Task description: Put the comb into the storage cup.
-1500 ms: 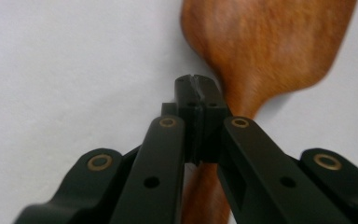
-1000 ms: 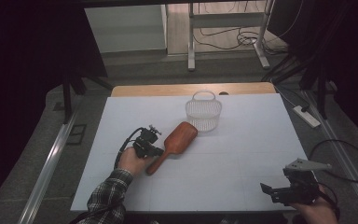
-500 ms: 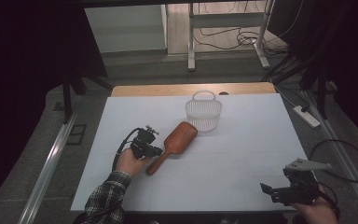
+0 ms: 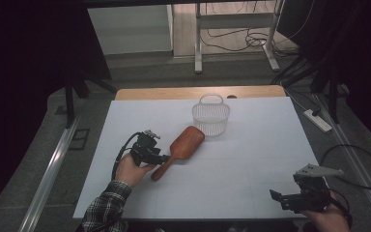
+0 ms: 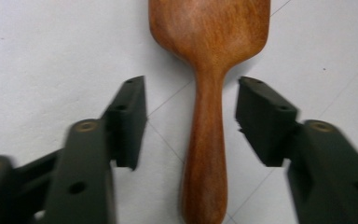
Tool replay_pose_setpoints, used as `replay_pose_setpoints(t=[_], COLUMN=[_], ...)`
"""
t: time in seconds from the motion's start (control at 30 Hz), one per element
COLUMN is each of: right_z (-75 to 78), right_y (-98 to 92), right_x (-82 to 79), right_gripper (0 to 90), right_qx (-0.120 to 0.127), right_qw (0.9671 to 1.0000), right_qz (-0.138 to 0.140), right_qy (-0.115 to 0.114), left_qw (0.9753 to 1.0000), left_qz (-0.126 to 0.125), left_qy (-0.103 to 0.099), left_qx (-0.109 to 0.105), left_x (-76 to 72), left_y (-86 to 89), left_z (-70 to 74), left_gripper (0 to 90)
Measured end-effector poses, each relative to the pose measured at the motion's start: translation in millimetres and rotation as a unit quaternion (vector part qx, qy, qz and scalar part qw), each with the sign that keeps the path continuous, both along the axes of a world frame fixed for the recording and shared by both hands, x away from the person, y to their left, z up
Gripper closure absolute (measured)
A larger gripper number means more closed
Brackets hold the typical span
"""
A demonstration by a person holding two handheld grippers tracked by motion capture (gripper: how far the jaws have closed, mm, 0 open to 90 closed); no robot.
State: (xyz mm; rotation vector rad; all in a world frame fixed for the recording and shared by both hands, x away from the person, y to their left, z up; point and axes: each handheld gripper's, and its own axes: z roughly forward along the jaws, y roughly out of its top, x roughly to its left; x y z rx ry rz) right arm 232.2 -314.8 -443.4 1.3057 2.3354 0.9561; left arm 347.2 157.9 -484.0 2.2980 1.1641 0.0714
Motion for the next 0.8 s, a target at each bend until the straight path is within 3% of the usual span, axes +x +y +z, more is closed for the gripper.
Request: replay_pose_setpoints(t=[0.03, 0.13, 0.37, 0.53, 0.8], right_z=[0.0, 0.1, 0.0, 0.0, -0.1], right_y=[0.0, 0.0, 0.0, -0.1, -0.2], right_x=[0.0, -0.1, -0.1, -0.2, -0.2], right_gripper=[0.4, 0.3, 0.3, 0.4, 0.3], right_qx=[0.000, 0.000, 0.000, 0.000, 0.000], right_qw=[1.0000, 1.0000, 1.0000, 1.0000, 1.0000], right_qz=[0.000, 0.000, 0.001, 0.001, 0.000], right_qy=[0.000, 0.000, 0.001, 0.001, 0.000], left_qw=[1.0000, 1.0000, 0.9998, 0.9996, 0.9993], left_qz=[0.001, 0.000, -0.007, -0.021, -0.033], left_qy=[0.000, 0.002, 0.005, 0.006, -0.004], left_qx=[-0.001, -0.003, -0.019, -0.016, -0.014], left_x=[-0.6, -1.2, -0.6, 0.1, 1.3], left_y=[-0.3, -1.4, -5.6, -10.4, -18.1], left_z=[0.4, 0.6, 1.8, 1.2, 3.3], left_gripper=[41.3, 27.7, 12.9, 5.2, 0.0])
